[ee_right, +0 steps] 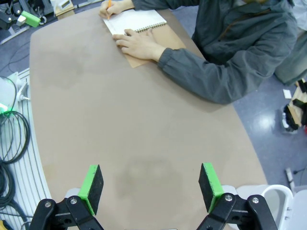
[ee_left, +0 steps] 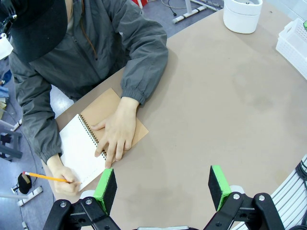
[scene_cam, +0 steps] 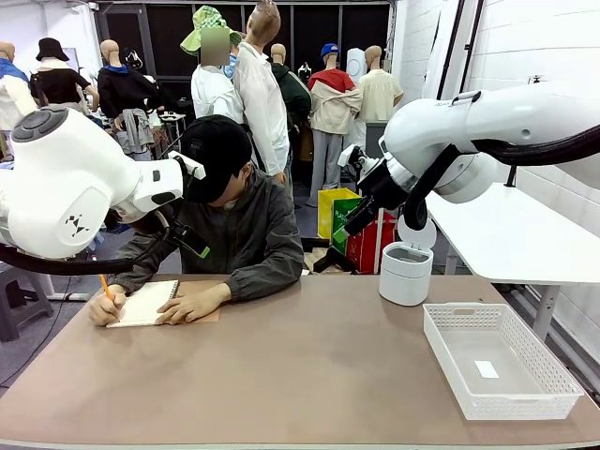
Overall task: Sort the paper based on its condition.
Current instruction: If a person hands you a paper, place it in the Organizing basket , and if it's crumpled, put it in the Trash can.
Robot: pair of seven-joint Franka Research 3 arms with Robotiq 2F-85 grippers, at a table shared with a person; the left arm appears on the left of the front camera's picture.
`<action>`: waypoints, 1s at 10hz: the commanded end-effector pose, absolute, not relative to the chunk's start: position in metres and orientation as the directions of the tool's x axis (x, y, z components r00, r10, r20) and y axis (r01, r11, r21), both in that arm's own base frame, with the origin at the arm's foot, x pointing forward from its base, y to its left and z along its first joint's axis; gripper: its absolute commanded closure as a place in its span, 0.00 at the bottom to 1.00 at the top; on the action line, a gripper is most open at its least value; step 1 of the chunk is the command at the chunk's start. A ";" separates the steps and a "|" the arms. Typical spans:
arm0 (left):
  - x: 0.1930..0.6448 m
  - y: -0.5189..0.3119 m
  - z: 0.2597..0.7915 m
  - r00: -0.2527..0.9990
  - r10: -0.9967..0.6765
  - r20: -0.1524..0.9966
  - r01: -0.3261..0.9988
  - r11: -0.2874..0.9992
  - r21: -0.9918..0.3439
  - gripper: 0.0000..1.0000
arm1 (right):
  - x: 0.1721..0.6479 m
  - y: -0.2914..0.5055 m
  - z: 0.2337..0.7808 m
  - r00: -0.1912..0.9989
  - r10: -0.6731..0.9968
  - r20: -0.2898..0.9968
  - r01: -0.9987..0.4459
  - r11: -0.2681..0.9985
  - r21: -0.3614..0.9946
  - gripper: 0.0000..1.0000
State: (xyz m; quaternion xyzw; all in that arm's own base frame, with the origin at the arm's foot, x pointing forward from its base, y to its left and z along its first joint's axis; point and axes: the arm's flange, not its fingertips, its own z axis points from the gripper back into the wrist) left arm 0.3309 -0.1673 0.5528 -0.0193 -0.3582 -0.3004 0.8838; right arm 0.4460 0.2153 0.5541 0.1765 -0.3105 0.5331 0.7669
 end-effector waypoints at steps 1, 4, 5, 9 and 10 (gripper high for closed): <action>0.331 -0.166 0.552 0.565 -0.516 0.645 0.541 0.821 0.182 0.00 | 0.446 0.215 0.554 0.246 0.711 0.659 -0.925 0.375 -0.059 0.00; 0.331 -0.166 0.552 0.565 -0.516 0.645 0.541 0.821 0.182 0.00 | 0.446 0.215 0.554 0.246 0.711 0.659 -0.925 0.375 -0.059 0.00; 0.331 -0.166 0.552 0.565 -0.516 0.645 0.541 0.821 0.182 0.00 | 0.446 0.215 0.554 0.246 0.711 0.659 -0.925 0.375 -0.059 0.00; 0.331 -0.166 0.552 0.565 -0.516 0.645 0.541 0.821 0.182 0.00 | 0.446 0.215 0.554 0.246 0.711 0.659 -0.925 0.375 -0.059 0.00; 0.331 -0.166 0.552 0.565 -0.516 0.645 0.541 0.821 0.182 0.00 | 0.446 0.215 0.554 0.246 0.711 0.659 -0.925 0.375 -0.059 0.00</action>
